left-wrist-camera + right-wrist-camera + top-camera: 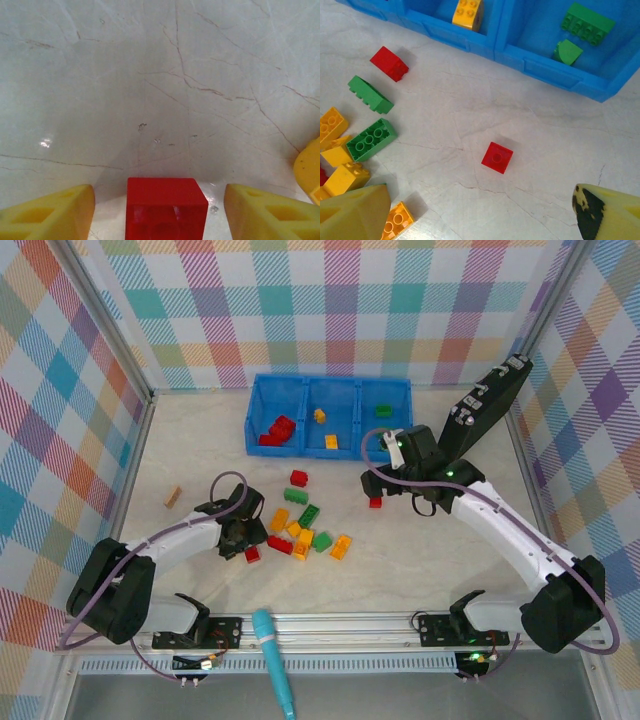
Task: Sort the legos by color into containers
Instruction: Pick up the lego from the bottom-left of the table, then place the lego in the container.
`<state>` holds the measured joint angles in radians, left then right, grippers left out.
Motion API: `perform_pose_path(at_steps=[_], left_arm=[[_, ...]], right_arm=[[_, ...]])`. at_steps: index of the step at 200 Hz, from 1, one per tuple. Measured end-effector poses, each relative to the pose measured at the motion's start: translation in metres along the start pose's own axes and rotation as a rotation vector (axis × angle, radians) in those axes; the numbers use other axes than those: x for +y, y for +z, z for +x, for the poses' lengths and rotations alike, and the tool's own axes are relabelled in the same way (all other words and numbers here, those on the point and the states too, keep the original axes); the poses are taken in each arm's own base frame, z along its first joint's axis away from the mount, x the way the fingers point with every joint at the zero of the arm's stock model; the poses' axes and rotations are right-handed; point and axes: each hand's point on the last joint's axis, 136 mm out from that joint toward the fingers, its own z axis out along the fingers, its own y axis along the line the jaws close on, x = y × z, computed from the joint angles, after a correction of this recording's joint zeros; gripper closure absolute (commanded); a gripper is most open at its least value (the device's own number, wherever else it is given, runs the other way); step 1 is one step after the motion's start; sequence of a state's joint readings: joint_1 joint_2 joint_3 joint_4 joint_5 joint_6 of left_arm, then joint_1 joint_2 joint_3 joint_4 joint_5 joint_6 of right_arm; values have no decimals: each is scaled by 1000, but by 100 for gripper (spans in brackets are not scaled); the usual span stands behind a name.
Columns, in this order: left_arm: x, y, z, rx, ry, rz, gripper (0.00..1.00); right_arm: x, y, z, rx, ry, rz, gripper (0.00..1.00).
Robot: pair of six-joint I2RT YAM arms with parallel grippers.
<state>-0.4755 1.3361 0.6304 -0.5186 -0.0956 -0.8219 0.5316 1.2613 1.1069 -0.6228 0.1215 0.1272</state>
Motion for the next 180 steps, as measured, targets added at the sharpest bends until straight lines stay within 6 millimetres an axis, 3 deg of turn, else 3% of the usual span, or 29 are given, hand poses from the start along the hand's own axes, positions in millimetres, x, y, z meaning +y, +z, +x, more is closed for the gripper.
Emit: perform_pose_path(at_steps=[28,47,75,103,130,157,180], left_arm=[[7,1,1,-7,3,-29,57],[11,1,2,-6,2,-48,64],[10,-1,1,-4,8,-47,71],[-5,-15,-3,2,30,-15,74],[-38,-46,-34,-66,59,57,74],[-81,-87,-88,-181,69,166,74],[-113,-105,-139,-264,76,214,74]], right_arm=[[-10,0,0,4,34,28,8],[-14,1,0,4,47,40,7],[-18,5,3,18,61,54,8],[-24,11,9,37,76,80,8],[-28,11,10,40,85,88,5],[-29,3,14,39,98,73,5],[-25,-7,14,27,114,37,5]])
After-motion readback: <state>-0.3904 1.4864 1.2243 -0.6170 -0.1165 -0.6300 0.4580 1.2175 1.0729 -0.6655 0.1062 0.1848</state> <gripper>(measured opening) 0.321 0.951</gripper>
